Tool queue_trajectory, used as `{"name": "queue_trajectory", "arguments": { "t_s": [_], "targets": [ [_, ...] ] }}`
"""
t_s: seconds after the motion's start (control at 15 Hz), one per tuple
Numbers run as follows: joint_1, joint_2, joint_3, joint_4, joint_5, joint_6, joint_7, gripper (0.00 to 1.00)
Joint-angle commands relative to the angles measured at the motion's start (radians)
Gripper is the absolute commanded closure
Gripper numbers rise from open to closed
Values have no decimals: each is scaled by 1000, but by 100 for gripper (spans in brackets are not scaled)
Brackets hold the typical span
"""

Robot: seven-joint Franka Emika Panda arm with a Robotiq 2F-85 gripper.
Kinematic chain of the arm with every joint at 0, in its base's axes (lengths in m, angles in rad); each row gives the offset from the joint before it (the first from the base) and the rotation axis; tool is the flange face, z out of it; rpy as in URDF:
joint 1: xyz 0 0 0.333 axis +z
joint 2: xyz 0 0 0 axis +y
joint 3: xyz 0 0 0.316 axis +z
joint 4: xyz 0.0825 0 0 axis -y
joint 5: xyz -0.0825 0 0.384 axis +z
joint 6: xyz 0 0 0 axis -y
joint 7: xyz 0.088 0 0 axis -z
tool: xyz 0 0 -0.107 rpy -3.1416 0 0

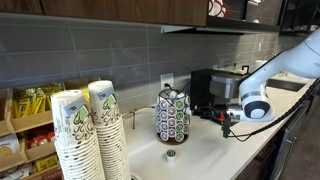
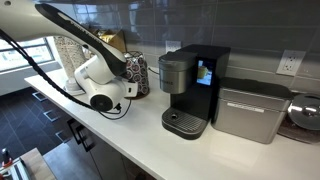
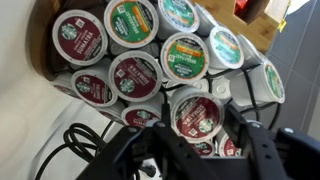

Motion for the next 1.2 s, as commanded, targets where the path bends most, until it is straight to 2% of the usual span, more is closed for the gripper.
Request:
{"name": "queue_trajectory", "arguments": {
  "t_s": [0.0,1.13],
  "targets": [
    [5,26,2,9,8,-33,-18,71],
    [29,13,21,-15,77,-11,7,71]
  ]
}}
